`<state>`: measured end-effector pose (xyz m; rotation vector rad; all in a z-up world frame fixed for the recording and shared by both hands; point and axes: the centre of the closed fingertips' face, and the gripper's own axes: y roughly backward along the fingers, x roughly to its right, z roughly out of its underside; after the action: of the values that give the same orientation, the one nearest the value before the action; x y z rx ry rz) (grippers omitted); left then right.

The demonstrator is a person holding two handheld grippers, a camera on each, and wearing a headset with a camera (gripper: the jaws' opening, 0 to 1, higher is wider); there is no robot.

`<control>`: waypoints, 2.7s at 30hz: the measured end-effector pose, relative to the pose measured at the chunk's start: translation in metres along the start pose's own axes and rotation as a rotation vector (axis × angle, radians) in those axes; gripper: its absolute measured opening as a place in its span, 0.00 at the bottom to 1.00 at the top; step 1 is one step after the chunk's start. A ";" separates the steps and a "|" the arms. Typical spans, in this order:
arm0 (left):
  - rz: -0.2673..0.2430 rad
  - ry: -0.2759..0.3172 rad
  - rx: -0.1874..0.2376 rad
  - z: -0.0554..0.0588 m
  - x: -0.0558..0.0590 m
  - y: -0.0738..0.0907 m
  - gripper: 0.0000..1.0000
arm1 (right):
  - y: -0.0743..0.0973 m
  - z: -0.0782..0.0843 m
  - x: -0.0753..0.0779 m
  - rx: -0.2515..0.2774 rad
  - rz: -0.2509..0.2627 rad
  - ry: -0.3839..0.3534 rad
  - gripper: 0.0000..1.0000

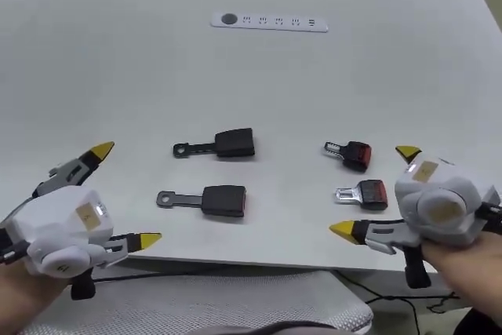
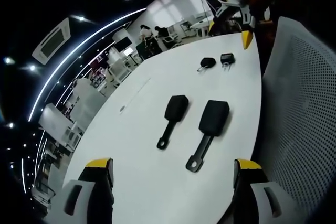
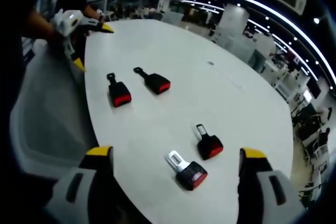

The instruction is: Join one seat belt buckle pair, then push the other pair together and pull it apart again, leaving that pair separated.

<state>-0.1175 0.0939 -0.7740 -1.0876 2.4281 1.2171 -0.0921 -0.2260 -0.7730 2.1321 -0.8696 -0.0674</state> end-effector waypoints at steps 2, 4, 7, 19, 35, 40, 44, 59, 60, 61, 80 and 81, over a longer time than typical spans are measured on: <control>0.003 0.000 0.002 -0.001 0.001 0.000 0.96 | -0.001 0.000 0.000 0.000 -0.003 0.001 1.00; 0.001 -0.001 0.002 -0.001 0.001 0.000 0.96 | -0.001 0.000 -0.001 -0.001 -0.007 0.005 1.00; -0.024 -0.011 0.015 -0.003 -0.005 0.002 0.95 | -0.002 0.000 -0.003 -0.003 -0.015 0.024 1.00; 0.133 0.154 -0.021 0.007 0.014 -0.006 0.95 | 0.003 -0.006 0.002 0.026 -0.057 0.037 0.99; 0.276 0.115 -0.038 -0.014 0.001 -0.027 0.73 | 0.006 0.012 0.010 -0.039 -0.138 0.130 0.76; 0.370 0.094 -0.049 -0.026 0.016 -0.035 0.69 | 0.001 0.019 0.012 -0.061 -0.158 0.157 0.68; 0.446 0.094 -0.056 -0.035 0.037 -0.041 0.59 | -0.003 0.024 0.011 -0.076 -0.198 0.174 0.63; 0.542 -0.019 -0.126 -0.031 0.050 -0.066 0.51 | -0.024 0.051 0.012 -0.137 -0.313 0.286 0.40; 0.546 -0.030 -0.124 -0.032 0.051 -0.067 0.50 | -0.025 0.053 0.012 -0.142 -0.316 0.301 0.40; 0.551 -0.032 -0.125 -0.033 0.051 -0.070 0.50 | -0.026 0.054 0.012 -0.152 -0.325 0.302 0.40; 0.658 -0.131 -0.129 -0.041 0.070 -0.103 0.42 | -0.042 0.073 0.026 -0.220 -0.390 0.341 0.39; 0.656 -0.152 -0.134 -0.040 0.070 -0.105 0.40 | -0.044 0.073 0.024 -0.228 -0.401 0.342 0.38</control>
<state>-0.0885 -0.0132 -0.8459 -0.1843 2.6944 1.5840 -0.0729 -0.2704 -0.8473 1.9934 -0.2189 -0.0056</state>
